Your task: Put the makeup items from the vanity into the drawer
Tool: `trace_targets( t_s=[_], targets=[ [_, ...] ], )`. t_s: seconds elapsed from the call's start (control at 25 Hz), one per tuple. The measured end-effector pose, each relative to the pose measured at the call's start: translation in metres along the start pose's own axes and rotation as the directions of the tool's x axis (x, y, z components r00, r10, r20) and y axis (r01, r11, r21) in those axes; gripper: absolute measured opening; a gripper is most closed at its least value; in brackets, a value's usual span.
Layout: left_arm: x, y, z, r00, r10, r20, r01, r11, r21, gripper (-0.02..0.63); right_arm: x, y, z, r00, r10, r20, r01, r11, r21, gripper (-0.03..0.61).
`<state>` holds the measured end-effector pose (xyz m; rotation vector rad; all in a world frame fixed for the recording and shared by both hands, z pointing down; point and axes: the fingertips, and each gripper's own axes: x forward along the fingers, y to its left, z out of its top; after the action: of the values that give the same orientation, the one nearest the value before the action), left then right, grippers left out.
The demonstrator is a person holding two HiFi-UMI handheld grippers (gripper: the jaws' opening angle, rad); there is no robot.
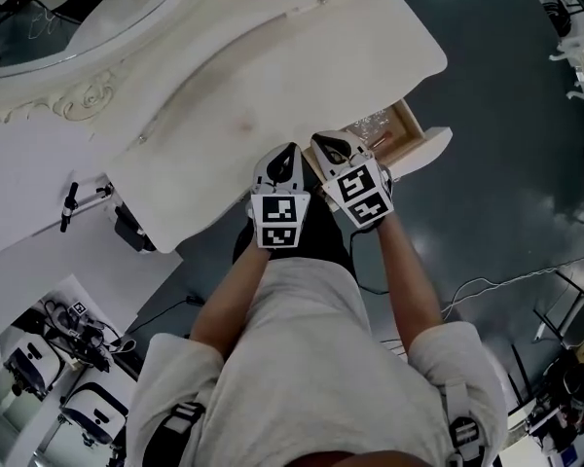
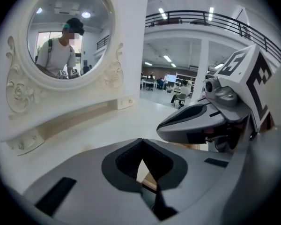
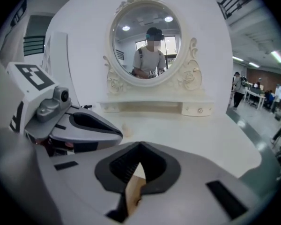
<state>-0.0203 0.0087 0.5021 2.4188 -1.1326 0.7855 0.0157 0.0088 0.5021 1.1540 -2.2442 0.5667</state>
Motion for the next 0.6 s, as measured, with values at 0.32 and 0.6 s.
trace_targets(
  t_s=[0.32,0.6],
  targets=[
    [-0.015,0.041,0.006,0.995,0.101,0.024,-0.099,0.993,-0.066,0.005,0.023,0.026,0.034,0.998,0.068,0.011,-0.066,0.993,-0.097,0.014],
    [-0.031,0.079,-0.002,0.985,0.173,0.022,-0.17,0.978,-0.119,0.006,0.047,0.047,0.056,0.995,0.104,0.013,-0.1,0.983,-0.156,0.014]
  ],
)
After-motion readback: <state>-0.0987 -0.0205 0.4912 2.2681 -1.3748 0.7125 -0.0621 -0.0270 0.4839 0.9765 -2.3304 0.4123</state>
